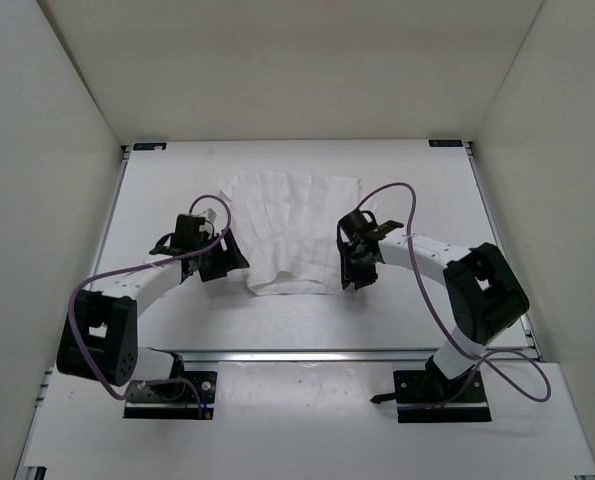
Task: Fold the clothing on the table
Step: Flatten the skirt out
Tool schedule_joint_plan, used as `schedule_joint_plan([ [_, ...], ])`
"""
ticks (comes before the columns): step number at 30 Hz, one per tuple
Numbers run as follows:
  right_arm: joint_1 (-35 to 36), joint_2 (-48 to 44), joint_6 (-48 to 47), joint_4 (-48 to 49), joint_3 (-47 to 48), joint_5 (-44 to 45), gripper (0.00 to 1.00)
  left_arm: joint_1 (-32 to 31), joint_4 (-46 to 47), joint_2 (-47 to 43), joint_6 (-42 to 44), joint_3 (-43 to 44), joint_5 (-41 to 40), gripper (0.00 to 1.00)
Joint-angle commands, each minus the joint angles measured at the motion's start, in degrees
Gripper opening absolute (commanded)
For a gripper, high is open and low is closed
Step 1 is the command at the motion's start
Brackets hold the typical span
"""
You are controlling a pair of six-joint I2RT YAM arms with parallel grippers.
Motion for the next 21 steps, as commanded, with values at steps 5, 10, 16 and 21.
schedule_joint_plan([
  [5, 1.3, 2.1, 3.2, -1.4, 1.0, 5.3, 0.32, 0.2, 2.8, -1.3, -0.1, -1.2, 2.2, 0.81],
  [10, 0.8, 1.8, 3.0, -2.8, 0.3, 7.4, 0.34, 0.0, 3.6, -1.3, -0.2, -1.7, 3.1, 0.81],
  [16, 0.3, -2.3, 3.8, -0.8, -3.4, 7.8, 0.32, 0.1, 4.6, -1.4, -0.6, -2.5, 3.2, 0.82],
  [21, 0.3, -6.9, 4.1, -0.2, -4.0, 8.6, 0.28, -0.3, 4.4, -1.5, -0.4, -2.9, 3.4, 0.82],
])
